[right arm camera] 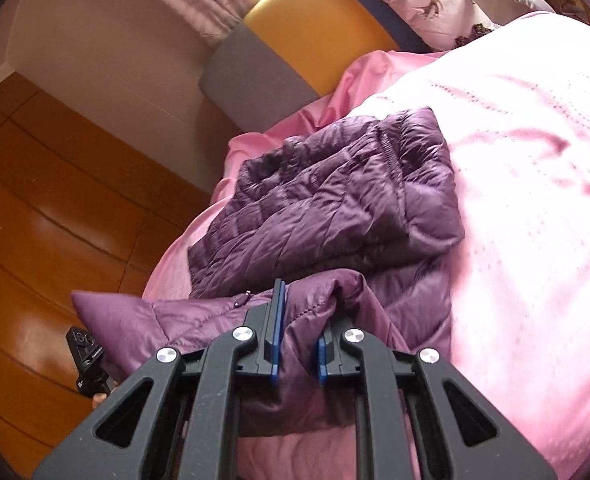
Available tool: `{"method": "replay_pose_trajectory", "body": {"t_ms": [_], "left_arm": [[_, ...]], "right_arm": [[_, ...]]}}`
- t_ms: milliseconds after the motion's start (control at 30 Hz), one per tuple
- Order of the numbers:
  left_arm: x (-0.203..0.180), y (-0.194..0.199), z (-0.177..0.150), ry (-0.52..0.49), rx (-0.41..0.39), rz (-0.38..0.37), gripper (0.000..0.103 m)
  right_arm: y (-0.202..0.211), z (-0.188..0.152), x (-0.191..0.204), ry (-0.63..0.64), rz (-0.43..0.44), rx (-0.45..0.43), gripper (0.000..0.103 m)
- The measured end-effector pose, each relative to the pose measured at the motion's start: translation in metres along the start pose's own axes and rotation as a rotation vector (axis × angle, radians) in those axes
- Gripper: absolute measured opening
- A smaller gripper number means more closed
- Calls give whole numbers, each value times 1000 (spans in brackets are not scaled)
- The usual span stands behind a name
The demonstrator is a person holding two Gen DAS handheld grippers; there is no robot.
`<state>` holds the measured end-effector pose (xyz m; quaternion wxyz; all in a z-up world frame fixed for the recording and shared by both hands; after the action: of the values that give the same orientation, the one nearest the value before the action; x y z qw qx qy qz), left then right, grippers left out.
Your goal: Fold large clothes
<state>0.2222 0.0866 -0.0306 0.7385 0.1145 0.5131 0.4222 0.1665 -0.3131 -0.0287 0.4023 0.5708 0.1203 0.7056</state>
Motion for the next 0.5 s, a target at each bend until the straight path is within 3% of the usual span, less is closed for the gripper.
{"method": "replay_pose_trajectory", "body": {"t_ms": [33, 67, 100, 133, 167, 200, 233, 300, 433, 500], "left_arm": [[3, -5, 5, 8, 7, 10, 19], [8, -11, 10, 29, 18, 26, 32], [14, -13, 12, 48, 21, 27, 47], [18, -13, 15, 78, 19, -5, 57], [21, -10, 17, 104, 4, -33, 79], [28, -3, 18, 130, -26, -41, 90], [38, 6, 19, 157, -70, -38, 90], [52, 12, 16, 176, -72, -43, 90], [76, -3, -14, 157, 9, 10, 90], [74, -20, -35, 129, 75, -14, 90]], "right_arm": [[-4, 6, -4, -6, -4, 3, 20], [-8, 11, -5, -14, 4, 6, 32], [-9, 16, -7, -32, 27, 3, 50], [-8, 21, -8, -49, 60, -4, 60], [-6, 25, -9, -60, 94, -21, 82], [-1, 27, -10, -64, 116, -45, 97], [6, 27, -12, -61, 114, -76, 99], [12, 22, -19, -50, 103, -93, 99], [8, -12, -43, -46, 7, -56, 99], [-2, -30, -56, -44, -50, -16, 99]]}}
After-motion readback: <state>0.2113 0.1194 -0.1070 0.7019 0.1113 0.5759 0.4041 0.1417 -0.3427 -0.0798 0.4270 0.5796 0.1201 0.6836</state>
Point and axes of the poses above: each gripper's, at about its wrist camera, not at the fingertips, and y roughly against the way its jaws point, x to its left, z to its top, the point moved 10 cm from there along -y, roughly the way its jaws point, and after that the axes turned 13 degrees about x, right-handed, at the moved point
